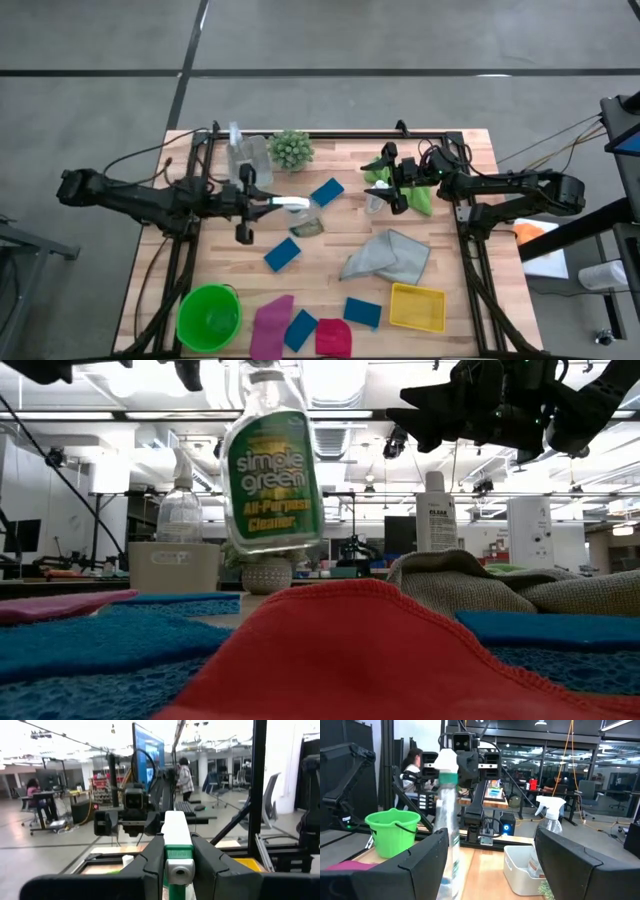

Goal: Pick & Place Kitchen Items
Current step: Put the green spray bottle into the gray bin

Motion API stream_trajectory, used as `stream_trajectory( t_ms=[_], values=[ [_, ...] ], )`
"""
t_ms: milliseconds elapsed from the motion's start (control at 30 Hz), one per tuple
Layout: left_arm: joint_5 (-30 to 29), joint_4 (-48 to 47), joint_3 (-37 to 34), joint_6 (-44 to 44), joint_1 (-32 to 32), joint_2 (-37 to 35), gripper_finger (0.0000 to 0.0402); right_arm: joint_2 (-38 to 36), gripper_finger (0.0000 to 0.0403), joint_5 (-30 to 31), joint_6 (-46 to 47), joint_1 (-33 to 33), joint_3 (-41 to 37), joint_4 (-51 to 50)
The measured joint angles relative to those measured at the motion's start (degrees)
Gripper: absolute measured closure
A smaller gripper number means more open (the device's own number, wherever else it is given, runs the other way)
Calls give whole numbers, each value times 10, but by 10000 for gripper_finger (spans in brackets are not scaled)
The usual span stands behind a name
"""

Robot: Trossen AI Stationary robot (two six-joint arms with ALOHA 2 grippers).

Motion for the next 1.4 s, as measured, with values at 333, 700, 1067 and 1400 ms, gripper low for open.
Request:
stream_trajectory(
  t_ms=[333,700,1067,1400],
  values=[
    [-59,-191,21,26,2,-159,343,0,113,0,0,3,0,1],
    [-181,-404,128,70,4,-204,343,0,113,0,-2,3,0,1],
    [-238,-474,175,103,7,-204,343,0,113,0,-5,3,0,1],
    [-258,-504,160,103,53,-204,343,0,113,0,-5,3,0,1]
  ],
)
